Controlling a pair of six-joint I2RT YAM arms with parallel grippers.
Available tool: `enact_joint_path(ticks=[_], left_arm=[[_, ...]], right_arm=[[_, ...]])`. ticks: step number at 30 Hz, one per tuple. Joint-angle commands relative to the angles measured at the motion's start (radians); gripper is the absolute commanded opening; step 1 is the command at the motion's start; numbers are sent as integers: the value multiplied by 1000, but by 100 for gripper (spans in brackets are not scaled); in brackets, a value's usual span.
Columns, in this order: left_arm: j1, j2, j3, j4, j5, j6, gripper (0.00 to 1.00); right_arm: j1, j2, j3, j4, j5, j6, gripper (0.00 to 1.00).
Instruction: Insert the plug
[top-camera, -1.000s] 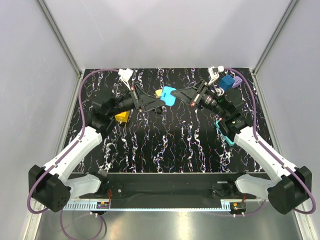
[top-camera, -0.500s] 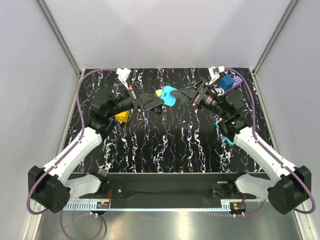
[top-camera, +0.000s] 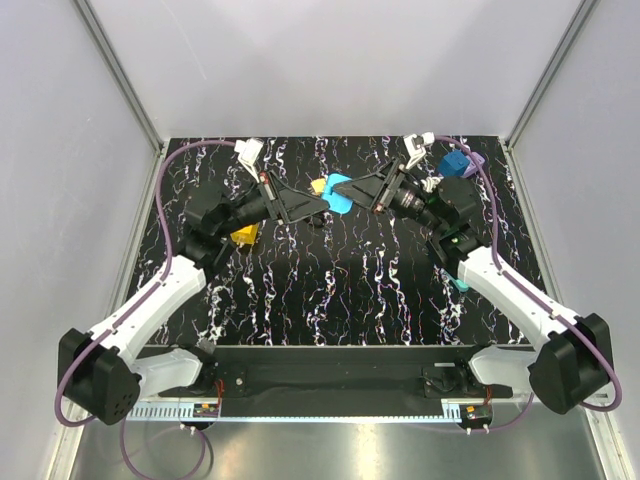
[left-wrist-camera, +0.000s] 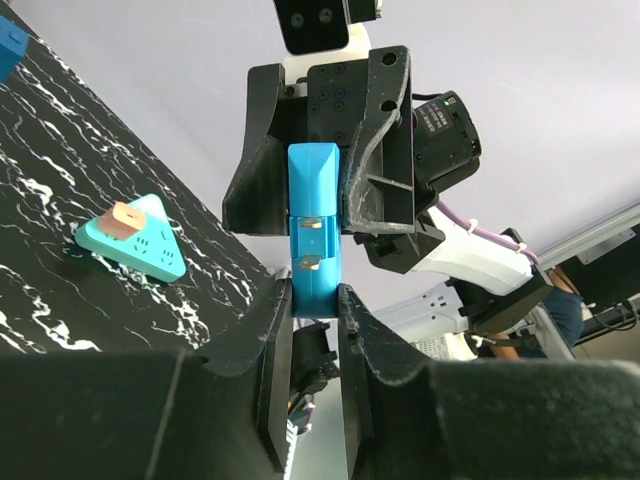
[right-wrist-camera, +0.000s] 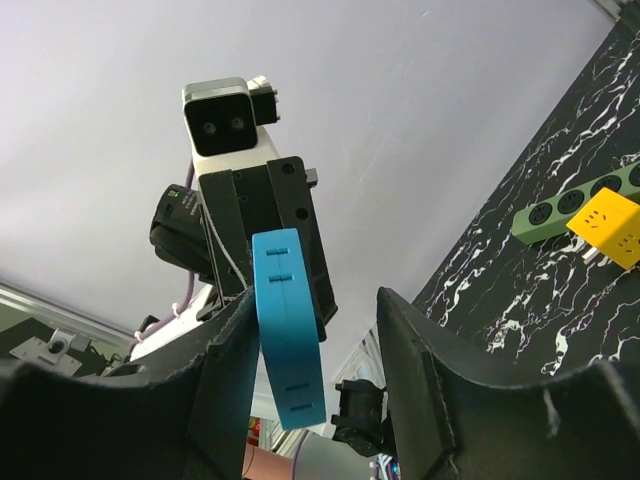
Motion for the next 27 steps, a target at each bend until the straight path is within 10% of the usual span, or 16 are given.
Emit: enact_joint_path(ticks=[1, 9, 27], left_arm=[[-22, 7, -4, 121, -14, -29, 0], [-27, 26, -24, 177, -28, -78, 0], [-27, 27, -36, 178, -57, -93, 0]], right_arm=[[20, 16, 21, 93, -28, 8, 53], [31, 29, 8, 131, -30, 17, 34], [34, 12, -23, 144, -35, 17, 34]])
